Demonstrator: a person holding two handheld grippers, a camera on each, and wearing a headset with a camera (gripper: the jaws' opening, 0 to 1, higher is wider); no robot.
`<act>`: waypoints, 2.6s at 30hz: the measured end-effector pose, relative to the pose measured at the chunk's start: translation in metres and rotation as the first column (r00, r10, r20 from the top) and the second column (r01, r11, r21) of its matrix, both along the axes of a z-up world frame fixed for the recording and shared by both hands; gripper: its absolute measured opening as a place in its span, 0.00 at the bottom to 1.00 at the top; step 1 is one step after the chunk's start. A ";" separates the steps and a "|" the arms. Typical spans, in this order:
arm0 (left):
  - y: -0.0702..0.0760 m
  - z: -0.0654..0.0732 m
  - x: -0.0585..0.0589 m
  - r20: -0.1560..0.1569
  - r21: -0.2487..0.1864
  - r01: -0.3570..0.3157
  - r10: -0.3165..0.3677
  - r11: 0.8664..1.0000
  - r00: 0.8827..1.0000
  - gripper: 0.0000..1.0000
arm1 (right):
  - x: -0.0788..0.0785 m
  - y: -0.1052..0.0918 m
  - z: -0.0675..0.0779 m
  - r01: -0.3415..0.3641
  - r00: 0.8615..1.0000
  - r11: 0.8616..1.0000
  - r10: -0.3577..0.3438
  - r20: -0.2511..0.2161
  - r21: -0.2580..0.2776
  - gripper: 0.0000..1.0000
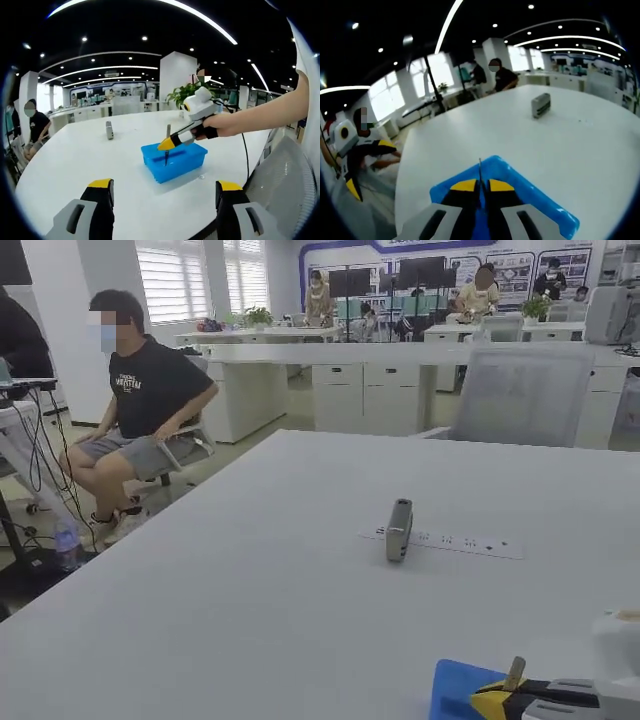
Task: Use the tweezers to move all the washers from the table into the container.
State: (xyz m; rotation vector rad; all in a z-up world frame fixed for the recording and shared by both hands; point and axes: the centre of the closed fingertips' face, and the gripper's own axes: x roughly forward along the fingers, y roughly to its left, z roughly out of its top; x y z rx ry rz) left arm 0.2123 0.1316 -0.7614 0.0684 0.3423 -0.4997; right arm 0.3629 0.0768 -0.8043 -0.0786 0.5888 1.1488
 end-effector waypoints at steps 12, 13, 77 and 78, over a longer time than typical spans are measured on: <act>0.000 -0.003 -0.001 -0.015 0.014 0.003 -0.003 1.000 1.000 0.81 | -0.017 -0.003 0.029 -0.026 1.000 0.996 0.025 0.014 0.085 0.03; 0.000 -0.003 -0.001 -0.015 0.013 0.004 -0.004 1.000 1.000 0.81 | -0.020 -0.004 0.033 -0.029 0.999 0.995 0.027 0.018 0.097 0.03; 0.000 -0.009 -0.004 -0.042 0.044 0.015 -0.013 0.999 0.999 0.70 | -0.101 -0.049 -0.001 -0.112 0.988 0.992 0.117 0.097 -0.055 0.03; 0.000 -0.009 -0.004 -0.041 0.044 0.015 -0.013 0.999 0.999 0.70 | -0.101 -0.046 0.003 -0.113 0.989 0.993 0.116 0.095 -0.029 0.03</act>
